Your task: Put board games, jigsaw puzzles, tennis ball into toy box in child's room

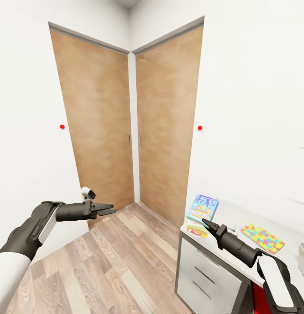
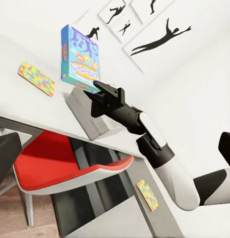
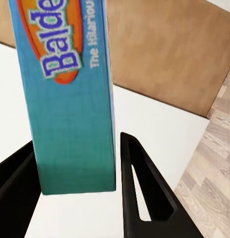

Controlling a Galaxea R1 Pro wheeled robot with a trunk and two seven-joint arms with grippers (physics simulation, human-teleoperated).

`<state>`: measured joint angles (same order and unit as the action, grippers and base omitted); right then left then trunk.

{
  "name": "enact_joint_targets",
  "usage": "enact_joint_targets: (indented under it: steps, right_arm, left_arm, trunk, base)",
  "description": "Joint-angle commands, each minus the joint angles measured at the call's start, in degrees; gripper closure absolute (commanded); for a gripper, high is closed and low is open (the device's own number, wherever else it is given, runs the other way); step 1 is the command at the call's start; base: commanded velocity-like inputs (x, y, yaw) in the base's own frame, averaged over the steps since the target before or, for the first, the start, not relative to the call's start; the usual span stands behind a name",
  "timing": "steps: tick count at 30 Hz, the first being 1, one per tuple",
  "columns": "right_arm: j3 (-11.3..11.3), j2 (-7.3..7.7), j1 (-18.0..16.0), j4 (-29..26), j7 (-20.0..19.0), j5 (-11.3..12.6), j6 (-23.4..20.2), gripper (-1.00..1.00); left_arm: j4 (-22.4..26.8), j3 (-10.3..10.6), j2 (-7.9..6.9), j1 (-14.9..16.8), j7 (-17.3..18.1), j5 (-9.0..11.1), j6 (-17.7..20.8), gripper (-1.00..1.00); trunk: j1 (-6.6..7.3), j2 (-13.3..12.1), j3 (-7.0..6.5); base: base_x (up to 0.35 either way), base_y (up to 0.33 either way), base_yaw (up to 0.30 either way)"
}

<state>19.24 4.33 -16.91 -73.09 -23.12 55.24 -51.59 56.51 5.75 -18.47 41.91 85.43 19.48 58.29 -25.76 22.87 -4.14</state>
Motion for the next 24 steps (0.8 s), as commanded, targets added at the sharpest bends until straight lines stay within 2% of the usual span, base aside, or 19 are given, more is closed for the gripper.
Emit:
enact_joint_targets:
  steps: [1,8,10,12,13,15,17,20,21,24]
  right_arm:
    - [0.1,-0.02,-0.1,0.0,-0.4,0.1,-0.4,1.0]
    - [0.0,0.06,-0.1,-1.1,-0.2,-0.1,-0.7,1.0]
    - [-0.2,0.14,-0.1,-3.0,-0.2,-0.2,-1.0,1.0]
    - [-0.4,0.2,-0.1,-7.8,-0.2,-0.3,-2.5,1.0]
    - [-0.3,0.3,-0.1,-12.1,-0.2,-0.4,-5.2,1.0]
    - [-0.2,0.78,-0.1,-14.9,-0.2,-0.5,-7.3,1.0]
    - [-0.2,1.97,0.0,-16.4,-0.2,-0.4,-8.4,1.0]
    - [-0.1,5.65,0.5,-17.5,-0.7,0.2,-8.4,1.0]
    - [-0.1,6.26,0.7,-17.6,-1.0,0.3,-8.4,1.0]
    - [0.8,9.6,2.4,-17.8,-5.4,2.1,-8.4,1.0]
  left_arm:
    - [0.0,0.1,-0.09,0.0,0.2,0.1,0.6,-1.0]
    - [0.0,0.1,-0.17,0.0,0.2,0.1,0.5,-1.0]
    - [0.3,0.1,-0.21,0.0,0.3,0.1,0.5,-1.0]
    - [0.7,0.1,-0.26,0.0,0.4,0.1,0.3,-1.0]
    - [0.9,0.1,-0.6,0.0,0.4,0.1,0.3,-1.0]
    - [1.8,0.2,-1.49,0.0,0.5,0.1,0.3,-1.0]
    - [3.8,0.3,-2.67,0.0,0.7,0.2,0.3,-1.0]
    - [8.6,0.4,-5.59,-0.4,1.1,0.5,0.7,-1.0]
    - [9.4,0.4,-5.91,-0.5,1.1,0.6,0.7,-1.0]
    - [11.8,0.3,-7.02,-0.6,1.4,0.6,0.9,-1.0]
  trunk:
    - [-0.02,0.0,0.02]
    - [-0.02,0.0,0.02]
    - [-0.02,0.0,0.02]
    - [-0.02,0.0,0.02]
    - [-0.02,0.0,0.02]
    - [-0.02,0.0,0.02]
    - [-0.02,0.0,0.02]
    - [-0.02,0.0,0.02]
    - [-0.02,0.0,0.02]
    - [-0.02,0.0,0.02]
  base:
    - [0.0,0.0,-0.276]
    - [0.0,0.0,-0.276]
    - [0.0,0.0,-0.276]
    - [0.0,0.0,-0.276]
    - [0.0,0.0,-0.276]
    - [0.0,0.0,-0.276]
    - [0.0,0.0,-0.276]
    - [0.0,0.0,-0.276]
    - [0.0,0.0,-0.276]
    - [0.0,0.0,-0.277]
